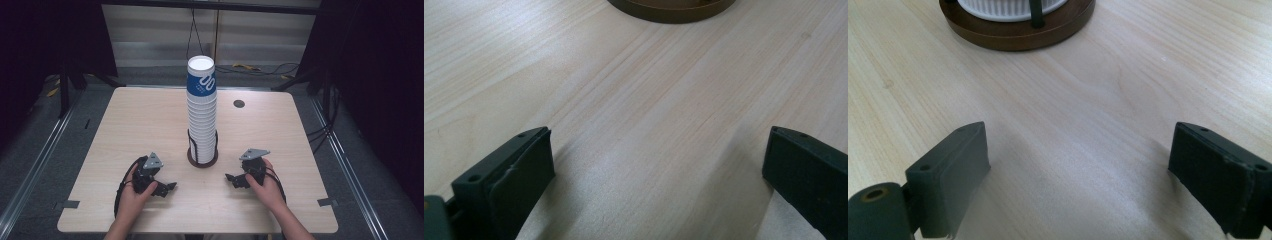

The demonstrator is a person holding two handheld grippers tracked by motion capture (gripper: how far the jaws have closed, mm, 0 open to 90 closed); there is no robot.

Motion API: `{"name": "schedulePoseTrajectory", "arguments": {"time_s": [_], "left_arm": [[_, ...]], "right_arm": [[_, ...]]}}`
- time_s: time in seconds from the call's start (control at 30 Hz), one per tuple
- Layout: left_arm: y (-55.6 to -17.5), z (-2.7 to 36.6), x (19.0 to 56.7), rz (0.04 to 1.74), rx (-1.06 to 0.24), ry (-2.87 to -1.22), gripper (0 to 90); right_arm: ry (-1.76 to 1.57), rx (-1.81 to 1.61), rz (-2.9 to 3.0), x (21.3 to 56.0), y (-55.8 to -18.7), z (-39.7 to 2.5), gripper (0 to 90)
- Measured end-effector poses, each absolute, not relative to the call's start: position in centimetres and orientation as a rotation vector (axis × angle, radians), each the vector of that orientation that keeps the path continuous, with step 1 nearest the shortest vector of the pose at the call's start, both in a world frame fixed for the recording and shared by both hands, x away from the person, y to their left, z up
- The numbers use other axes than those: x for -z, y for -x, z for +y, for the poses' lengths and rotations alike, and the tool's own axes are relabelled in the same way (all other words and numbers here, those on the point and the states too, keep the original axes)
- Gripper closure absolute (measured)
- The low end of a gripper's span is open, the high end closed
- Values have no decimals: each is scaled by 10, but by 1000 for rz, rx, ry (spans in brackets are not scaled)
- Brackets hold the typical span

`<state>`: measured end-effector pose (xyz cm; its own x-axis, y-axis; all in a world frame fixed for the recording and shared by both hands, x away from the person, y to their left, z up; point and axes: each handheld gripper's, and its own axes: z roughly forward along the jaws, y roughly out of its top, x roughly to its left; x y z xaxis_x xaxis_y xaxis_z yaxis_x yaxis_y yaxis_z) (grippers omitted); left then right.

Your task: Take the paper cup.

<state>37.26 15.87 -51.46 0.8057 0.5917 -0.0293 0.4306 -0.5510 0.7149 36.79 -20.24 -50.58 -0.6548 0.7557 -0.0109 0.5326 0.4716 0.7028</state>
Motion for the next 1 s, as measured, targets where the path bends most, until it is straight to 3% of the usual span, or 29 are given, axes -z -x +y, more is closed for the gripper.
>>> {"name": "schedulePoseTrajectory", "arguments": {"time_s": [0.53,0.6,0.63,0.67,0.73,0.8,1.0], "left_arm": [[-376,158,512,770,-233,-2244,4],[-377,158,507,745,-201,-2249,78],[-377,158,505,740,-183,-2242,195],[-376,158,502,735,-169,-2236,247],[-376,157,494,726,-139,-2237,134],[-377,155,486,712,-105,-2237,195],[-382,146,448,657,-36,-2211,155]], "right_arm": [[-1086,-996,2416,505,-361,-205,98],[-1087,-1007,2424,504,-360,-206,111],[-1118,-1026,2428,502,-359,-208,123],[-1141,-1050,2436,501,-359,-209,122],[-1155,-1099,2441,497,-357,-212,127],[-1132,-1092,2464,491,-356,-211,128],[-1045,-1134,2473,470,-354,-206,131]]}}
